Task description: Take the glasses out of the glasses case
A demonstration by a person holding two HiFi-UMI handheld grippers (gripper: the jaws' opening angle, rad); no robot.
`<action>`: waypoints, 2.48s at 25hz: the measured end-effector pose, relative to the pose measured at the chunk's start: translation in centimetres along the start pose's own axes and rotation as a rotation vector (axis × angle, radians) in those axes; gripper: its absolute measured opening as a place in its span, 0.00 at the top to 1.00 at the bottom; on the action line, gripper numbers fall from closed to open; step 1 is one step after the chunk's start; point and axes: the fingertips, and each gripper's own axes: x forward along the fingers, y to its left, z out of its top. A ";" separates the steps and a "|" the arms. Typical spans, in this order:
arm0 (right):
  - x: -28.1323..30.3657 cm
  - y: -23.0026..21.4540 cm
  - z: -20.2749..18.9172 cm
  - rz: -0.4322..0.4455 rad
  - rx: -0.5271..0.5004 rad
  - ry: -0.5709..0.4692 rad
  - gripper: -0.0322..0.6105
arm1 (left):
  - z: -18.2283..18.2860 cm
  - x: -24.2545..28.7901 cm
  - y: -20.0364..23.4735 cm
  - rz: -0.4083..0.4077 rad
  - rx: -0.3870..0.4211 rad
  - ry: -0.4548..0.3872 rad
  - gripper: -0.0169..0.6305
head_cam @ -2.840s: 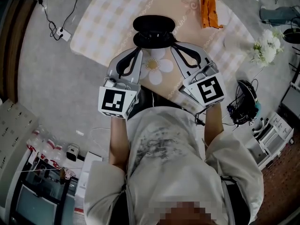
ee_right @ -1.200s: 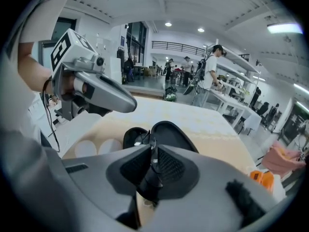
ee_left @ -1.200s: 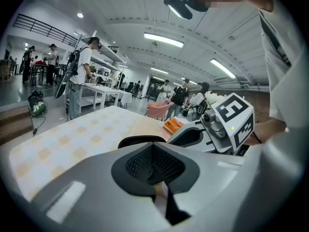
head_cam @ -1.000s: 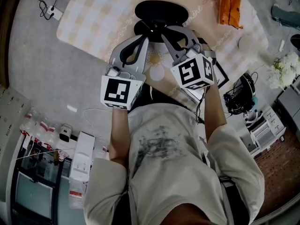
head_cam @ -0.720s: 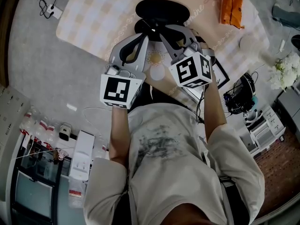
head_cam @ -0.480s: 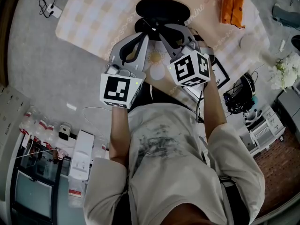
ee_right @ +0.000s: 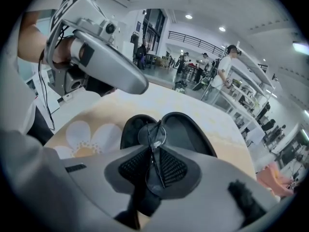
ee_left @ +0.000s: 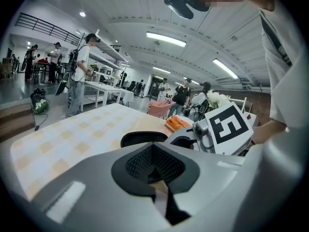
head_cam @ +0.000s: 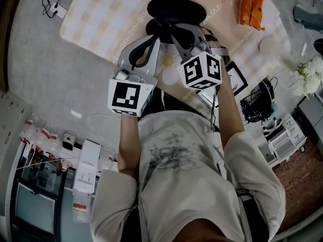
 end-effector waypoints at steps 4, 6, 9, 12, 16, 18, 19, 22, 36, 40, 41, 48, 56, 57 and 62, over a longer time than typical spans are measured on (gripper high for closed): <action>0.3 0.0 0.0 -0.017 -0.051 0.014 0.86 | 0.0 -0.1 0.0 0.002 0.002 -0.001 0.96; 0.5 0.2 0.0 -0.018 -0.081 0.022 0.89 | 0.0 -0.2 0.0 0.004 -0.002 -0.002 0.96; 0.7 0.5 -0.1 -0.019 -0.106 0.032 0.91 | 0.0 -0.3 -0.2 0.001 0.002 -0.004 0.96; 0.7 0.4 0.0 -0.016 -0.093 0.031 0.92 | -0.1 -0.5 -0.2 0.000 0.005 -0.005 0.96; 0.5 0.5 0.0 -0.012 -0.075 0.027 0.92 | -0.2 -0.5 -0.2 0.003 -0.001 -0.004 0.96; 0.5 0.5 0.0 -0.013 -0.071 0.027 0.92 | -0.1 -0.5 -0.2 0.000 0.004 -0.006 0.96; 0.5 0.5 0.0 -0.015 -0.071 0.028 0.92 | -0.1 -0.5 -0.2 0.000 0.004 -0.006 0.96; 0.5 0.4 0.0 -0.019 -0.073 0.032 0.92 | -0.1 -0.5 -0.2 0.004 -0.003 -0.007 0.96; -0.1 0.1 0.1 -0.037 -0.074 0.038 0.92 | 0.0 -0.5 -0.5 -0.005 0.003 -0.009 0.96; -0.4 0.0 0.1 -0.045 -0.072 0.037 0.92 | 0.2 -0.5 -0.7 -0.006 0.004 -0.010 0.96; -0.5 -0.1 0.2 -0.047 -0.072 0.036 0.92 | 0.2 -0.4 -0.7 -0.007 0.004 -0.010 0.96; -1.3 -0.6 0.3 -0.075 -0.065 0.032 0.92 | 0.5 -0.2 -1.2 -0.021 0.009 -0.012 0.96; -2.9 -1.3 0.4 -0.123 -0.055 0.037 0.92 | 1.2 0.0 -2.0 -0.055 0.035 -0.018 0.96; -3.1 -1.4 0.4 -0.130 -0.053 0.038 0.92 | 1.3 0.1 -2.1 -0.061 0.038 -0.018 0.96; -4.6 -1.5 0.1 -0.167 -0.030 0.049 0.92 | 1.5 0.3 -3.1 -0.101 0.058 -0.016 0.96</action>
